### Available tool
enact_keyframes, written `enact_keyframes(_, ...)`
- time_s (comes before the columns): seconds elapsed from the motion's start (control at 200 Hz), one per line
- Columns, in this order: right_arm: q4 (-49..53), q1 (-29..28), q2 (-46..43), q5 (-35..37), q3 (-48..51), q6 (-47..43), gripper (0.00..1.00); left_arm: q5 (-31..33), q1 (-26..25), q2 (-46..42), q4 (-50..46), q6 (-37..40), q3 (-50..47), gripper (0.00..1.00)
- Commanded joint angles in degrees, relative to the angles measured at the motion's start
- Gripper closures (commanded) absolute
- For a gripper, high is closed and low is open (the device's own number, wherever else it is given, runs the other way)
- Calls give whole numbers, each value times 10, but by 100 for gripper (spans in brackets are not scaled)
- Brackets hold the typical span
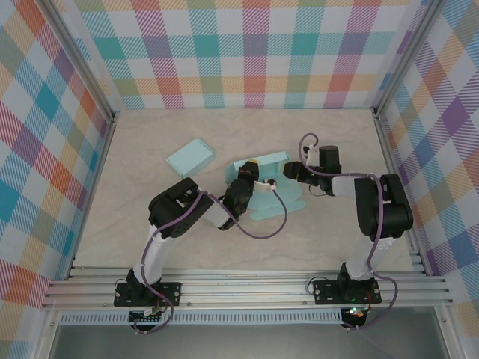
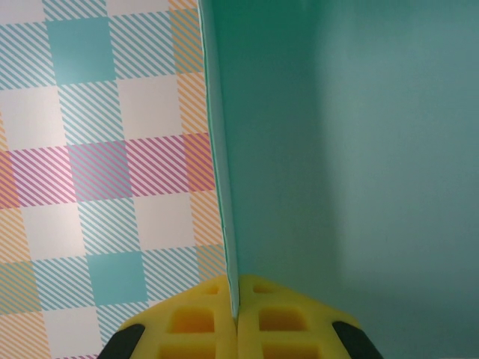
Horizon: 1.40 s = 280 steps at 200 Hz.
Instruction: Fold the paper box
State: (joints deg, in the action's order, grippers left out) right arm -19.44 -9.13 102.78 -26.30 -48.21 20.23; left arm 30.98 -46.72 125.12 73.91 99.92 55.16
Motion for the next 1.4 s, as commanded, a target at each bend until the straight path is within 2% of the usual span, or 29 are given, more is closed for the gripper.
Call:
enact_keyframes(0.0, -10, -16, -8, 51, -17, -35, 48, -21, 3, 13, -38, 6, -15, 100)
enact_keyframes(0.23, -52, -50, 5, 117, -14, -57, 50, -25, 3, 11, -40, 5, -14, 100)
enact_keyframes(0.55, -41, -58, 4, 138, -21, -56, 50, -31, 1, 6, -39, 0, -17, 100)
enact_keyframes(0.73, -32, -58, 7, 141, -26, -56, 62, -36, -9, -5, -47, -7, -20, 100)
enact_keyframes(0.935, -83, -61, -15, 166, 24, -54, 69, -33, -31, -4, -44, -1, -19, 100)
enact_keyframes(1.035, -109, -69, -23, 183, 55, -52, 75, -25, -46, -10, -38, 0, -21, 100)
enact_keyframes(1.22, -128, -114, -55, 280, 98, -52, 87, 0, -68, -35, -39, -29, -25, 100)
enact_keyframes(1.355, -156, -139, -70, 348, 128, -44, 88, 5, -73, -60, -65, -57, -35, 100)
enact_keyframes(1.395, -162, -140, -71, 357, 134, -38, 85, 4, -74, -64, -72, -64, -38, 100)
